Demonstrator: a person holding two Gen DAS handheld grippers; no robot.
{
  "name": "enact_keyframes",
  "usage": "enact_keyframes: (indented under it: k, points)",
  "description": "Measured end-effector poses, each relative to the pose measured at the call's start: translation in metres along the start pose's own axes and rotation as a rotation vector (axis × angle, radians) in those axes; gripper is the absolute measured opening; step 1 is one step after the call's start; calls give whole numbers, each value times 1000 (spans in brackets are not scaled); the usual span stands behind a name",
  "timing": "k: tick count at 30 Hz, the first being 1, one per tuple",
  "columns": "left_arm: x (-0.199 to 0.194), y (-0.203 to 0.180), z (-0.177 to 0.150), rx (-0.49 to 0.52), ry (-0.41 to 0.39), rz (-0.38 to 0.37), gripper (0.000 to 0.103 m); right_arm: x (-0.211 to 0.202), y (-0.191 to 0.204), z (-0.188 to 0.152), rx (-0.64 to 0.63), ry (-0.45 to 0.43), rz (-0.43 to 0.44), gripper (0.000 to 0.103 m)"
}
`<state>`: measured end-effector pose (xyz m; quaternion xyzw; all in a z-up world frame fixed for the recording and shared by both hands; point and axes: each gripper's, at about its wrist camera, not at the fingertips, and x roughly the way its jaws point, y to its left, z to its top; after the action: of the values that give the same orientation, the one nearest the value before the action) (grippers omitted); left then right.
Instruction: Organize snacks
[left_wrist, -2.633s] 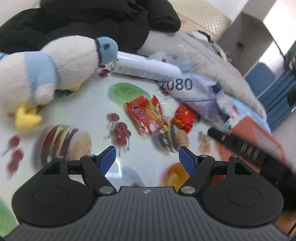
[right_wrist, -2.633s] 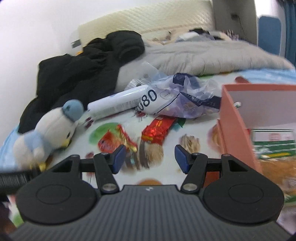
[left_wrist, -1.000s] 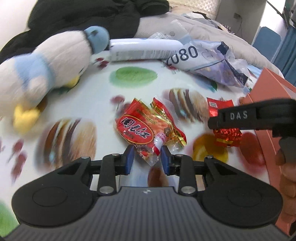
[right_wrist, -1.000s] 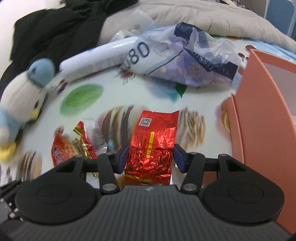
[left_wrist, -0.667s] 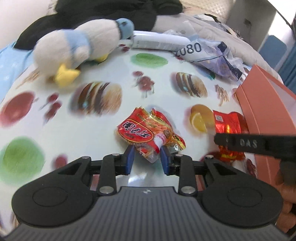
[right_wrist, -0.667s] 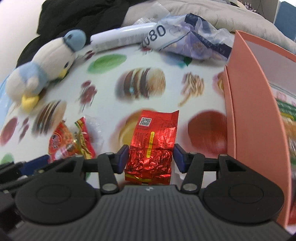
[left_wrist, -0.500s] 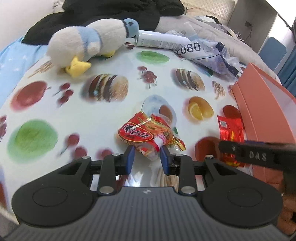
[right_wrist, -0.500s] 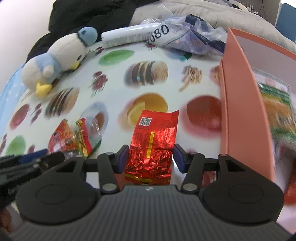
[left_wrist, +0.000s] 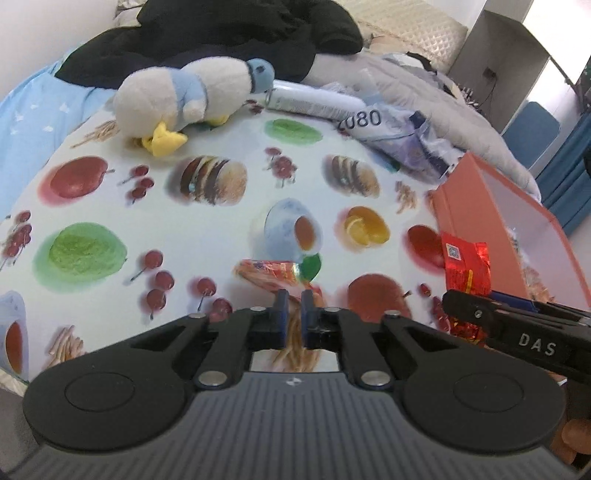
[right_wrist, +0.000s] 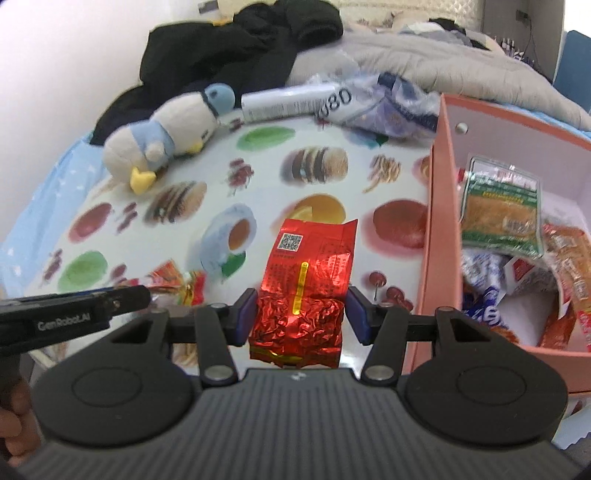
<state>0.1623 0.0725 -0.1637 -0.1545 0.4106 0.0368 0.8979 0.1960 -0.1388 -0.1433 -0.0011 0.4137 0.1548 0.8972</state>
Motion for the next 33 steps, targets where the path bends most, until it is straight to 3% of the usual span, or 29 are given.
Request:
enact_keyframes:
  k: [7,13,14,16,17,18,19,21,25,33]
  points:
    - [-1,-13,9,19,-22,-12,3,-23,-17,11,26,-59,-6,55]
    - [13,-12,7,12,27,-52,4,-32,-31,6,52,-66,17,55]
    - [17,-10,6,17,39,-45,7,-33,-31,5,48,-70,16,55]
    - [28,-7,5,21,92,-26,28,-34,-31,3,54,-74,22,55]
    - [34,-5,4,18,114,-20,62,-34,-32,2,60,-73,29,55]
    - [39,-3,3,15,124,-9,88,-34,-32,2,64,-73,33,55]
    - [42,-2,2,16,111,4,93,-34,-32,1,64,-73,34,55]
    - [48,-1,1,32,74,21,95,-35,-33,2,62,-77,34,55]
    - [74,-6,7,68,106,56,97,-38,-36,3,61,-91,37,55]
    - [114,-41,6,416,113,180,96,-40,-40,3,62,-97,38,55]
